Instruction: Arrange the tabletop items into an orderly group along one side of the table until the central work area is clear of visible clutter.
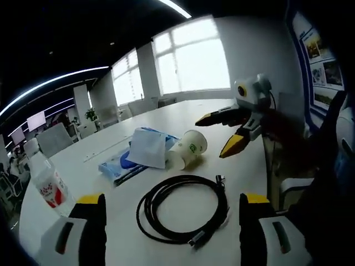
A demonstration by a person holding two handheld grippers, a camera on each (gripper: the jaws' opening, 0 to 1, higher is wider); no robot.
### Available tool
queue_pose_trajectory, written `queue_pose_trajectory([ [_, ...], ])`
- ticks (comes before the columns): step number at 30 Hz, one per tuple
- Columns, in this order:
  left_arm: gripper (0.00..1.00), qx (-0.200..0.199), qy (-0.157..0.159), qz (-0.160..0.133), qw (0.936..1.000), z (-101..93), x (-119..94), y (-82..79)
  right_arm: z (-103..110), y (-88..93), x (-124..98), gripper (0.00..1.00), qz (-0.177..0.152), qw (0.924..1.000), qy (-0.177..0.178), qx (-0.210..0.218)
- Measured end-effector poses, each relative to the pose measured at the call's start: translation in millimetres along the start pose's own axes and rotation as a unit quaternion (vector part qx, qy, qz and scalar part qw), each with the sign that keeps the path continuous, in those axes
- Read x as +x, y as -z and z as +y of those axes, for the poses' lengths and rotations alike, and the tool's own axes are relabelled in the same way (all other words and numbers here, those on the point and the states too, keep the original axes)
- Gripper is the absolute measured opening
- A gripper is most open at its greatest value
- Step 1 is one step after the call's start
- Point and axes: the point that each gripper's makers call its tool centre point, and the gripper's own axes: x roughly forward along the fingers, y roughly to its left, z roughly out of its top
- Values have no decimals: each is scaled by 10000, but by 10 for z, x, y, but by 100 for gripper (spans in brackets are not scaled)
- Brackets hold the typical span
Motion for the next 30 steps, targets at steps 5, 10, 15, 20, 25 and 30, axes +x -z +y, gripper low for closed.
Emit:
queue_pose_trajectory([
  [5, 100, -43, -22, -3, 10000, 9, -9, 25, -29, 40, 15, 81, 28, 10000, -9, 42],
  [10, 100, -50, -18, -8, 10000, 1, -22, 41, -68, 90, 43, 74, 36, 9998, -44, 190],
  [15, 100, -59, -25, -13, 10000, 0, -43, 59, -70, 113, 69, 67, 24, 9995, -125, 306],
  [20, 99, -71, -9, 13, 10000, 3, -41, 99, -50, 104, 91, 56, -18, 9989, -259, 397],
  [25, 99, -84, -18, 47, 10000, 26, -31, 125, -17, 88, 82, 49, -49, 9986, -334, 405],
  [30, 99, -86, 17, 73, 9999, 14, -21, 148, 12, 92, 68, 42, -43, 9985, -379, 385],
])
